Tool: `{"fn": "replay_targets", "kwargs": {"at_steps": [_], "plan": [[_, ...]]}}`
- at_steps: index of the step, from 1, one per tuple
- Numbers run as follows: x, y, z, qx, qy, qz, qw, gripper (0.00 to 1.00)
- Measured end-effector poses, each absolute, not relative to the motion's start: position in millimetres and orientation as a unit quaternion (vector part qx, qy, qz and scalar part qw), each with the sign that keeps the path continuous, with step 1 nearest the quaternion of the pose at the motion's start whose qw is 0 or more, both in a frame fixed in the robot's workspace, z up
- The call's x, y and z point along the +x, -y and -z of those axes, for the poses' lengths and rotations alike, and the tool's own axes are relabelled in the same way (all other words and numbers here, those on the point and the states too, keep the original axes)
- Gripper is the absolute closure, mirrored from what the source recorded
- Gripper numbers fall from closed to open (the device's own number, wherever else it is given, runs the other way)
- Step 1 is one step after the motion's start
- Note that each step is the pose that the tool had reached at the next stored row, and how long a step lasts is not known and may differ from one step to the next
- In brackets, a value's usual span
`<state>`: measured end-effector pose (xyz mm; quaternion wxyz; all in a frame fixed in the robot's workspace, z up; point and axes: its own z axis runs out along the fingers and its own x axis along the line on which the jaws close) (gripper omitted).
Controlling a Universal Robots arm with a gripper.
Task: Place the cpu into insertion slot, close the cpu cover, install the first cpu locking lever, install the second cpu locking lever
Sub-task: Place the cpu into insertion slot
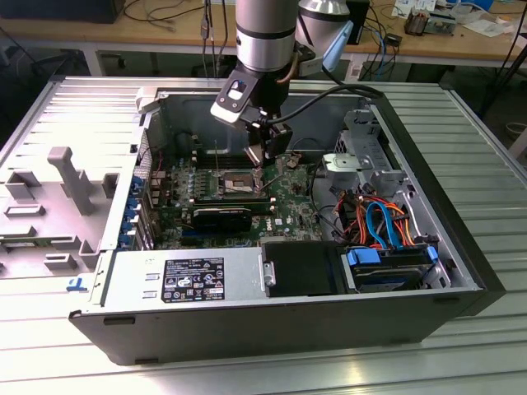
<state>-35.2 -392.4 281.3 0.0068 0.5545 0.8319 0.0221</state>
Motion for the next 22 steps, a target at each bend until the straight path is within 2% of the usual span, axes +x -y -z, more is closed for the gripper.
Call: {"fn": "replay_targets", "kwargs": {"at_steps": [22], "plan": [[-35.3,392.4,-280.7,0.564,-0.826,-0.022,0.007,0.45]]}}
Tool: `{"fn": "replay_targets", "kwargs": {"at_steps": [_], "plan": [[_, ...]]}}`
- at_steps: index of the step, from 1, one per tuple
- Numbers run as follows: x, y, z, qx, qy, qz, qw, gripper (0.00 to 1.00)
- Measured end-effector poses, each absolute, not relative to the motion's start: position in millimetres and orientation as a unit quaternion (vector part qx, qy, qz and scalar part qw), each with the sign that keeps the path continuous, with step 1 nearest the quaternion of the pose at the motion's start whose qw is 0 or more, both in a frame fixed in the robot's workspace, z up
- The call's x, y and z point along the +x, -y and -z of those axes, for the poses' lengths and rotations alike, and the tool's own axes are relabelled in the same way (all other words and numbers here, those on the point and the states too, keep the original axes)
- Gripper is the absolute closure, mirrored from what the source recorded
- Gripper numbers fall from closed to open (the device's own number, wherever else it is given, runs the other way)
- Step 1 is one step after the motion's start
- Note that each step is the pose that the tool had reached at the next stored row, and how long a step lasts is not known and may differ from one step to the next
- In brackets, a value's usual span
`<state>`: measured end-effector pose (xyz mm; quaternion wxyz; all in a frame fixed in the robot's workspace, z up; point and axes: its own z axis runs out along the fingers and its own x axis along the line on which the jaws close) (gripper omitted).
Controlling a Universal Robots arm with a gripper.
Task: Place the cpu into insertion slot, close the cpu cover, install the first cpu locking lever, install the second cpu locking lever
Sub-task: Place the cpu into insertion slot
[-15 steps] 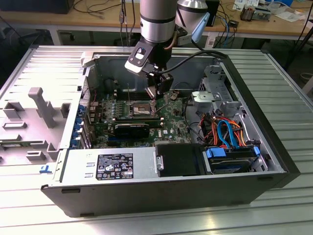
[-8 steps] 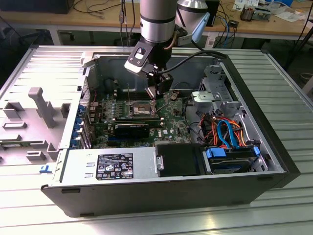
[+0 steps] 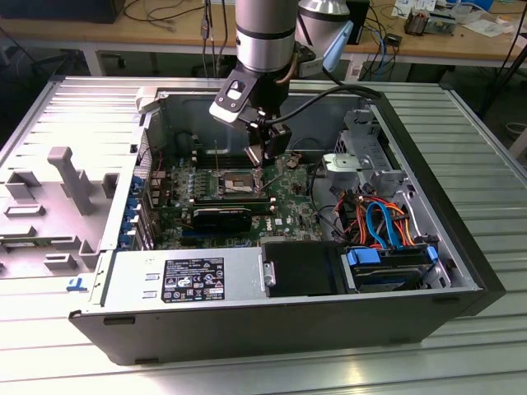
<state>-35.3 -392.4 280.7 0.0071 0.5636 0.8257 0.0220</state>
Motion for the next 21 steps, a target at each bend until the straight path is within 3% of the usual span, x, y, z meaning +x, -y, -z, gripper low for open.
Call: {"fn": "replay_targets", "kwargs": {"at_steps": [21], "plan": [[-35.3,392.4,-280.5,0.568,-0.823,-0.022,0.007,0.45]]}}
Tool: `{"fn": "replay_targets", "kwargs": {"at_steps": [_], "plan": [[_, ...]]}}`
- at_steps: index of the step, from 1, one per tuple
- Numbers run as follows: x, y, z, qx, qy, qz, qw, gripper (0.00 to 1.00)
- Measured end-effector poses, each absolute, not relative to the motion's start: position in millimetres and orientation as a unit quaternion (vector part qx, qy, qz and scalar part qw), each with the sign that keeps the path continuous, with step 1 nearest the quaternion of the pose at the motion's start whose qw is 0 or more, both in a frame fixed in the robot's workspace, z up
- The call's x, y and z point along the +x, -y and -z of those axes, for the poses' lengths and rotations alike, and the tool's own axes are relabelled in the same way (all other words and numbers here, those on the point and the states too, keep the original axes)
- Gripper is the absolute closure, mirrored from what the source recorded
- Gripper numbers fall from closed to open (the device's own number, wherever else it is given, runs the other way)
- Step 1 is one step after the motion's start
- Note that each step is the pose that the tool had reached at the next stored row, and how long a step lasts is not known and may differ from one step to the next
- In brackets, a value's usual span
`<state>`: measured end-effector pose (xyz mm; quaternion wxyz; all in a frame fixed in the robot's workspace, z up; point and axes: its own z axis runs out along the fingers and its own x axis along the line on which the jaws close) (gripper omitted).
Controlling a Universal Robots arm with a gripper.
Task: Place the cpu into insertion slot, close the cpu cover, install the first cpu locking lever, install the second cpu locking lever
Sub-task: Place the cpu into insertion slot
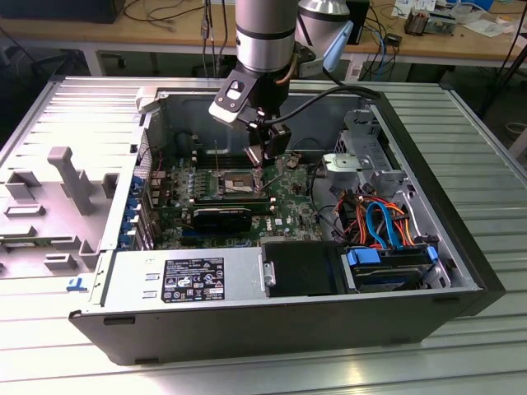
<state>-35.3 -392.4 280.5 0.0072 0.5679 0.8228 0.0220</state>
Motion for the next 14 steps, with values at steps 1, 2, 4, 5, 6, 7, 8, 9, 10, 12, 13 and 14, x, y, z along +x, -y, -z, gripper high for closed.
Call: {"fn": "replay_targets", "kwargs": {"at_steps": [1,2,4,5,6,7,8,9,10,12,13,14], "plan": [[-35.3,392.4,-280.5,0.568,-0.823,-0.022,0.007,0.45],[-35.3,392.4,-280.5,0.568,-0.822,-0.022,0.007,0.45],[-35.3,392.4,-280.4,0.569,-0.822,-0.022,0.007,0.45],[-35.3,392.4,-280.4,0.569,-0.822,-0.022,0.007,0.45],[-35.3,392.4,-280.4,0.569,-0.822,-0.022,0.007,0.45],[-35.3,392.4,-280.3,0.570,-0.822,-0.022,0.007,0.45],[-35.3,392.4,-280.3,0.570,-0.821,-0.022,0.007,0.45],[-35.3,392.4,-280.3,0.570,-0.821,-0.022,0.007,0.45],[-35.3,392.4,-280.2,0.570,-0.821,-0.022,0.007,0.45],[-35.3,392.4,-280.2,0.570,-0.821,-0.022,0.007,0.45],[-35.3,392.4,-280.2,0.571,-0.821,-0.022,0.007,0.45],[-35.3,392.4,-280.2,0.571,-0.821,-0.022,0.007,0.45]]}}
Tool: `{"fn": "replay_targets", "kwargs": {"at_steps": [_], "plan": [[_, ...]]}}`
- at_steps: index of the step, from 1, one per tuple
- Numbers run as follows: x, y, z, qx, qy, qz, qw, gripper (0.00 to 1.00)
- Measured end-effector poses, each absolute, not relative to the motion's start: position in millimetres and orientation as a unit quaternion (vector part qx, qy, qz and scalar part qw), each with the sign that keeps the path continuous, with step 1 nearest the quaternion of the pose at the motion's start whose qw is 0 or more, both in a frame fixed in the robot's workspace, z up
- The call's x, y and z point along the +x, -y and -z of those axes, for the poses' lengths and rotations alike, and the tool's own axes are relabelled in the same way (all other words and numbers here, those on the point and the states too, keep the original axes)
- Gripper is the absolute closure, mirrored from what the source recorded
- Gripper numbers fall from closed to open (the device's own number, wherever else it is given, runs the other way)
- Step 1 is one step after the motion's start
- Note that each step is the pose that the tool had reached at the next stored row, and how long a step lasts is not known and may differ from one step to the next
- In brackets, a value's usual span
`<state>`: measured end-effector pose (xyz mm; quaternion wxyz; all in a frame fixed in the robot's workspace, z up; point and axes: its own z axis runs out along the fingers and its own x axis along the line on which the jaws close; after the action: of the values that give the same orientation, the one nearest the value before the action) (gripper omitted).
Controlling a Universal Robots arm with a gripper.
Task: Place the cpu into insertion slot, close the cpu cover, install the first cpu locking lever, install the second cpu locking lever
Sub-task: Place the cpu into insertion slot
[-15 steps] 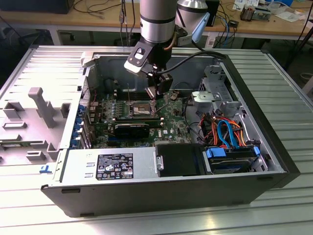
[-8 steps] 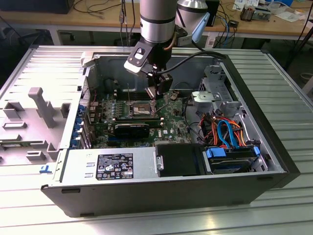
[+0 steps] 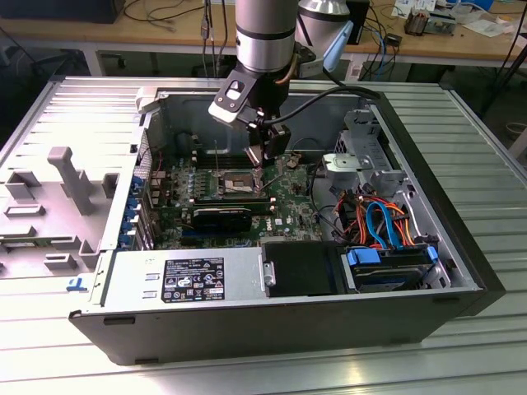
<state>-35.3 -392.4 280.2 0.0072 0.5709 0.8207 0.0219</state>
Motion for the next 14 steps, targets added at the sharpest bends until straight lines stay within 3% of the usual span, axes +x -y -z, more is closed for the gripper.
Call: {"fn": "replay_targets", "kwargs": {"at_steps": [14], "plan": [[-35.3,392.4,-280.1,0.574,-0.819,-0.022,0.007,0.45]]}}
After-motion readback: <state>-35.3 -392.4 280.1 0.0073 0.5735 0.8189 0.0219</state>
